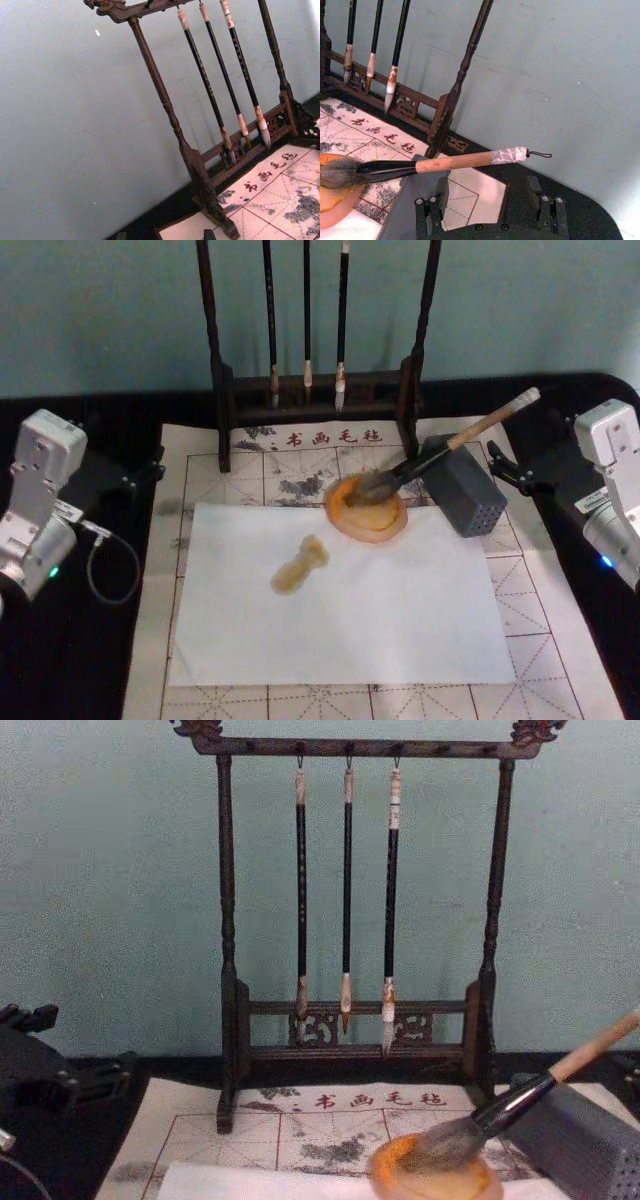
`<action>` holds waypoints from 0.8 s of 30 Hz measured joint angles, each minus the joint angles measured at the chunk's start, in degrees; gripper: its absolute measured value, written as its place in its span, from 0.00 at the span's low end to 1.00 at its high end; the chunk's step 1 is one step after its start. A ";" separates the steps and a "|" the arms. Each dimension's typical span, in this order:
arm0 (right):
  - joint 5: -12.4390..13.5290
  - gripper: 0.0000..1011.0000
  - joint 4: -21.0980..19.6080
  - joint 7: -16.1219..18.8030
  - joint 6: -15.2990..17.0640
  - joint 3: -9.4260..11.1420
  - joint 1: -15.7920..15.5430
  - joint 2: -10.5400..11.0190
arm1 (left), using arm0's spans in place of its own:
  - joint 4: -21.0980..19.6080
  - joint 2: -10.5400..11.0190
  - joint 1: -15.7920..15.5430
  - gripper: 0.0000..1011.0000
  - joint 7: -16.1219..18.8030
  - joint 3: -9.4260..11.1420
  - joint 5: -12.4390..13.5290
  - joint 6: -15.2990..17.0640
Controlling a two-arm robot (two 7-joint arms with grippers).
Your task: Pick up the brush from the inkstone, write on the paper, then place the brush back to its original position.
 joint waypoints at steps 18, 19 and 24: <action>0.00 0.99 0.00 0.00 0.00 0.00 0.00 0.00 | 0.00 0.00 0.00 0.99 0.00 0.00 0.00 0.00; 0.00 0.99 0.00 0.00 0.00 0.00 0.00 0.00 | 0.00 0.00 0.00 0.99 0.00 0.00 0.00 0.00; 0.00 0.99 -0.02 0.17 0.00 0.16 -0.12 -0.07 | 0.00 0.00 0.00 0.99 0.00 0.00 0.00 0.00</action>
